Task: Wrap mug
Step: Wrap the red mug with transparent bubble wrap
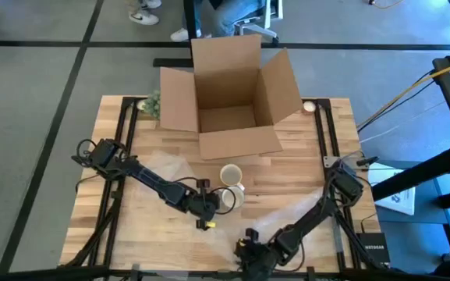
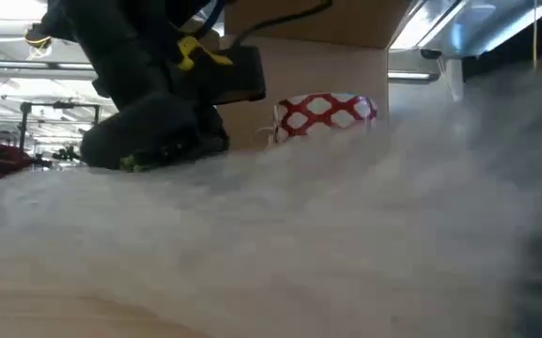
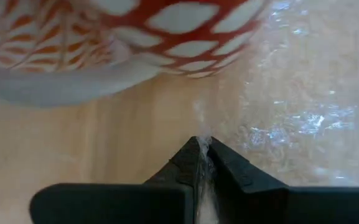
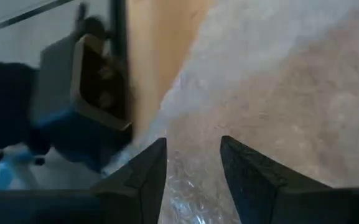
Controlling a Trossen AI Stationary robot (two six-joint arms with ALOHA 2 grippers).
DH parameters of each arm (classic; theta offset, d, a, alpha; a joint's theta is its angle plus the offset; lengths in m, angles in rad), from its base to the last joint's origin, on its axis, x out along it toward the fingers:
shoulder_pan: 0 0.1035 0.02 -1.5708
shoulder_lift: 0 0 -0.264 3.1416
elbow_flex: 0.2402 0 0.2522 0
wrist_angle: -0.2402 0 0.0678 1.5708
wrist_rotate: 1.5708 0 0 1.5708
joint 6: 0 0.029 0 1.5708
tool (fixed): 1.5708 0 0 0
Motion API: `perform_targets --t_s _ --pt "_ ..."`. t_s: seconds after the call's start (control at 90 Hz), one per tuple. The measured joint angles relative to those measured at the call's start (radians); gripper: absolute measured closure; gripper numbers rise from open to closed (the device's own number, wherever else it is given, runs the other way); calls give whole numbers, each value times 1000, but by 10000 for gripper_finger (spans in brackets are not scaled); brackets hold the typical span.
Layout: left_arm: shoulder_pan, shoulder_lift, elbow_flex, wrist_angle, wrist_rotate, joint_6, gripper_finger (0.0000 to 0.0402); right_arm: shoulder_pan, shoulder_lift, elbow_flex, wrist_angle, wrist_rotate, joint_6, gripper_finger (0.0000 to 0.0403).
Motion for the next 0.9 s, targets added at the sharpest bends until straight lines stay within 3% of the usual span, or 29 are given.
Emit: perform_targets --t_s 0.167,0.356,0.5,0.711,0.789,0.9 --pt "0 0 0 -16 -20 -24 394 29 -3 2 0 -80 49 263" --pt "-5 0 0 -21 -22 -48 394 19 -57 13 -58 -80 23 263" --pt "-19 -4 0 -25 -13 -64 394 9 -141 28 -305 -51 37 263" --pt "-41 -33 -1 -49 5 -71 394 23 -182 16 -654 120 167 263" --pt "-46 -40 -1 -45 6 -67 394 14 -175 -47 -652 99 206 263" --pt "-44 -40 -1 -78 5 -67 394 6 -183 -138 -492 15 266 263"
